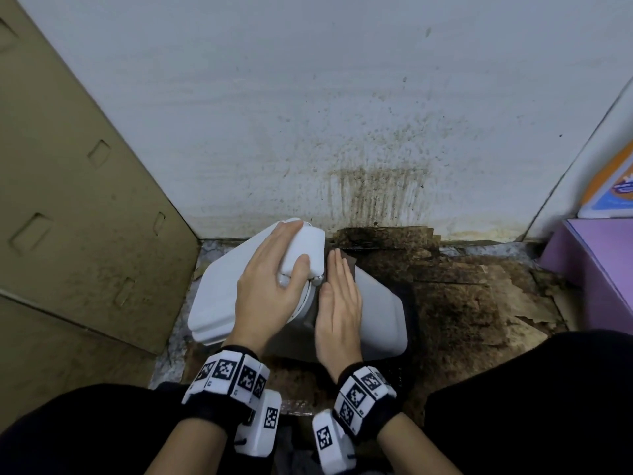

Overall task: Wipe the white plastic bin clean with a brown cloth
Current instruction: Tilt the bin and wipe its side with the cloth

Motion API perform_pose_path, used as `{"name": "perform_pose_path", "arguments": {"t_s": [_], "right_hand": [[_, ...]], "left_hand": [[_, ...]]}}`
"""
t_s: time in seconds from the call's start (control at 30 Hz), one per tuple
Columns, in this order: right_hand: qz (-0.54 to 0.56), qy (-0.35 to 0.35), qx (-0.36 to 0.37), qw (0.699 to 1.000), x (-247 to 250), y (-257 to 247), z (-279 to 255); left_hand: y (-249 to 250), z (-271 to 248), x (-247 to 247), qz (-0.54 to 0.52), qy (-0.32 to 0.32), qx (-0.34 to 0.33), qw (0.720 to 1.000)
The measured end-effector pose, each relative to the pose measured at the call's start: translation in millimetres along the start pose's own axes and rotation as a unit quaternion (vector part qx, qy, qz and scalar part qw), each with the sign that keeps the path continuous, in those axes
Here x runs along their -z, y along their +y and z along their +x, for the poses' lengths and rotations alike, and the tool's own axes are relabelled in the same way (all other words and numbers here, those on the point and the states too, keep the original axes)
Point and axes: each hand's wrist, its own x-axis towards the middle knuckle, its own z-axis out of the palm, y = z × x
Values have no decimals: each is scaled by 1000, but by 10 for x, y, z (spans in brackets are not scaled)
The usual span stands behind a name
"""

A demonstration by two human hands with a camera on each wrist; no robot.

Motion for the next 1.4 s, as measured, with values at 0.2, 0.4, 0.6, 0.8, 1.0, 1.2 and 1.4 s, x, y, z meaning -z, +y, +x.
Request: {"name": "perform_pose_path", "arguments": {"t_s": [0.2,0.4,0.6,0.8,1.0,1.2,1.4], "right_hand": [[-16,-71,-15,997,121,156,309],[-15,-102,-78,992,364,750,402],[-49,-63,-206,975,616,1376,224],[-56,-48,-217,973,542,1209,248],[4,-32,-120,992,237,382,176],[27,-35,-1,999,18,-92,19],[-37,-28,27,999,211,461,-55]], "left_hand": [[-14,4,36,-15,-5,0,1000],[-16,-23,78,-47,7,6,999],[-11,-43,94,-47,2,0,999],[-9,-16,51,-39,8,5,999],[8,-2,6,-21,12,-3,1000],[-24,-31,47,-19,7,-3,1000],[-17,-52,60,-27,1,-4,1000]]}}
